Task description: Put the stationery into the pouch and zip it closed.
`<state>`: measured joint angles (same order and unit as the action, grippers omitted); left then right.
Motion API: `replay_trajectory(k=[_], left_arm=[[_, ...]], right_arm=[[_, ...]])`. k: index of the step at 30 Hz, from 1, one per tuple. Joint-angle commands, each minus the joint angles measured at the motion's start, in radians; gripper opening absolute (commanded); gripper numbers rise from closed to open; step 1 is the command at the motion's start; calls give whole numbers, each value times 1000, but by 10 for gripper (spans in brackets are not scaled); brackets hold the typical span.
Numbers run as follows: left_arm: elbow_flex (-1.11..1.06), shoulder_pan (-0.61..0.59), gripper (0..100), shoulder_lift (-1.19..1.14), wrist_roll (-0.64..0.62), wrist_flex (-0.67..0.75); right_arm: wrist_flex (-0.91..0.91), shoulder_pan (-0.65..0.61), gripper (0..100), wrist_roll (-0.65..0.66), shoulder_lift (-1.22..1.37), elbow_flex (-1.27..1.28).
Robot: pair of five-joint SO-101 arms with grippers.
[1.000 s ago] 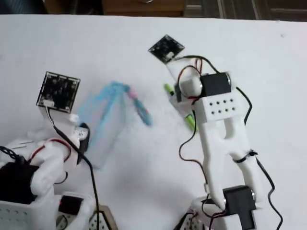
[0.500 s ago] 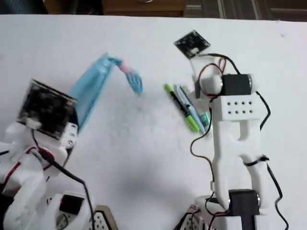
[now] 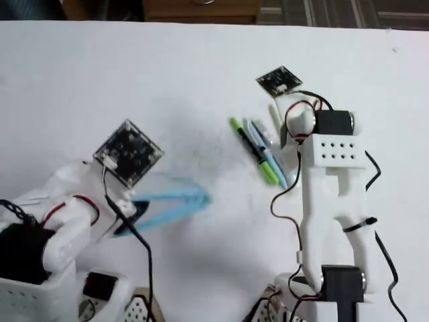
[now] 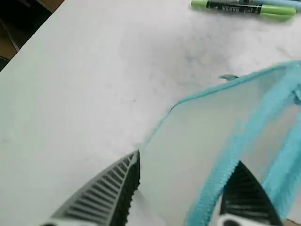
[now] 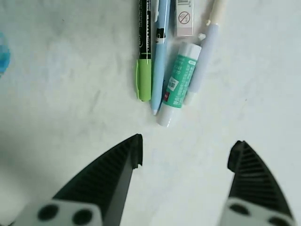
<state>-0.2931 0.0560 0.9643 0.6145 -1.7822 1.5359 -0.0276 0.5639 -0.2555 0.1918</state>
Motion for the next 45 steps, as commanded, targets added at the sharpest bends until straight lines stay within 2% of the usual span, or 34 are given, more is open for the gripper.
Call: replay_trajectory(k=[1, 6, 11, 13, 16, 17, 19, 23, 32, 36, 41, 45], left_arm=[[9, -54, 290, -1, 29, -5], [11, -166, 290, 1, 127, -5], [15, -343, 268, -1, 210, -3], [9, -377, 203, -8, 221, -2], [-6, -377, 44, -8, 212, 8], [-12, -377, 9, -8, 196, 25], [-18, -381, 45, -8, 103, 49], [-14, -369, 24, -10, -60, 66], [-12, -263, 22, -10, -334, 3], [32, -194, 22, -10, -430, 2], [207, -73, 22, -30, -549, -3], [241, -44, 22, -140, -580, -3]], right_arm=[[1, 2, 294, 2, -38, -6], [1, 2, 294, 3, -33, -6], [-1, 2, 294, 3, -31, -8], [-2, 2, 294, 3, -31, -8], [-16, -15, 294, -3, -31, -6], [-16, -24, 294, -5, -31, -5], [-16, -53, 294, -5, -31, -6], [-30, -124, 294, -5, -31, -8], [-133, -170, 294, -5, 12, -26], [-84, -170, 294, -5, 166, -130], [-5, -170, 294, 2, 463, -390], [47, -171, 294, 3, 707, -632]])
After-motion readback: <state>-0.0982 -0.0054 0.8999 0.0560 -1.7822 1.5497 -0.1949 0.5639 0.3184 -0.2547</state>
